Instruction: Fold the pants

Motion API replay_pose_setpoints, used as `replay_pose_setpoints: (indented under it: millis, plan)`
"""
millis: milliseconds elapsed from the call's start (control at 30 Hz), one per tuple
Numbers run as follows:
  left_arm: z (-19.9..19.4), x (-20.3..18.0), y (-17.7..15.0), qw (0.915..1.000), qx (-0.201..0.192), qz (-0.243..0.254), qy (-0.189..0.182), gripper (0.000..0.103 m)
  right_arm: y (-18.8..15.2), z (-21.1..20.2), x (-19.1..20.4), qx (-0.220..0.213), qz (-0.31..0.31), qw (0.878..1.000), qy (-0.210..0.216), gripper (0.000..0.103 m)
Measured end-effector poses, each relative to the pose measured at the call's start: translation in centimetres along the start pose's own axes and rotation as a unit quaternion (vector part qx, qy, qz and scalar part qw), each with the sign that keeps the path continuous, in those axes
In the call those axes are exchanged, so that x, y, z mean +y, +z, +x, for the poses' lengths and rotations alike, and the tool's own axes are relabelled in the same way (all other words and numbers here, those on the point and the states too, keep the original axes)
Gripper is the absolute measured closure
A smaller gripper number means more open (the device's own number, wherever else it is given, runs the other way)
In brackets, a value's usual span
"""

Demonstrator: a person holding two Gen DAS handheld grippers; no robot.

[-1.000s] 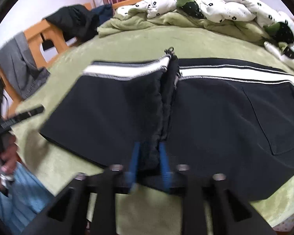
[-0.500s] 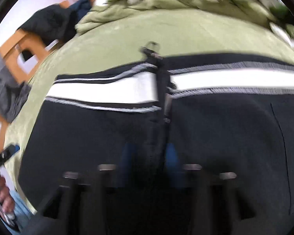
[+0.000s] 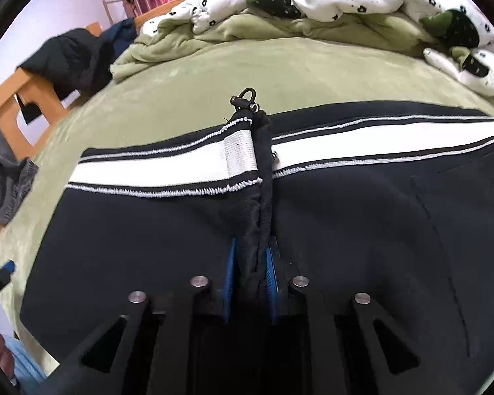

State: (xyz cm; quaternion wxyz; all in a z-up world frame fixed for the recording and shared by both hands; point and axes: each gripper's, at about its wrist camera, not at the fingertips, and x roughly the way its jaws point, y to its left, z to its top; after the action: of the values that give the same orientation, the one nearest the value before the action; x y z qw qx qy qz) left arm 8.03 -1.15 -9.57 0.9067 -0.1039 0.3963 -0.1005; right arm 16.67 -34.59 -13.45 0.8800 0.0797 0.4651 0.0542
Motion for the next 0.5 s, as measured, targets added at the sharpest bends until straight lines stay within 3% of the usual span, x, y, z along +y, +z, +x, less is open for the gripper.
replay_pose_setpoints:
  millis: [33, 167, 233, 400, 500]
  plan:
    - [-0.3, -0.2, 0.1, 1.0000, -0.001, 0.003, -0.002, 0.033, -0.3, -0.5, 0.2, 0.003, -0.004, 1.000, -0.005, 0.076]
    - [-2.0, -1.1, 0.3, 0.9998, -0.017, 0.014, 0.001, 0.033, -2.6, -5.0, -0.5, -0.043, 0.008, 0.999, -0.024, 0.075]
    - [-3.0, -1.3, 0.6, 0.9997, -0.022, 0.012, 0.001, 0.033, -4.3, -7.1, -0.4, -0.052, 0.006, 0.999, -0.013, 0.072]
    - [-5.4, -2.0, 1.3, 0.9997, -0.023, 0.006, 0.000, 0.033, -9.1, -6.6, -0.3, 0.004, -0.017, 0.999, -0.038, 0.061]
    - [-7.4, -2.5, 1.3, 0.9995, -0.028, 0.013, -0.005, 0.033, -9.9, -8.5, -0.1, 0.001, -0.011, 0.999, -0.038, 0.060]
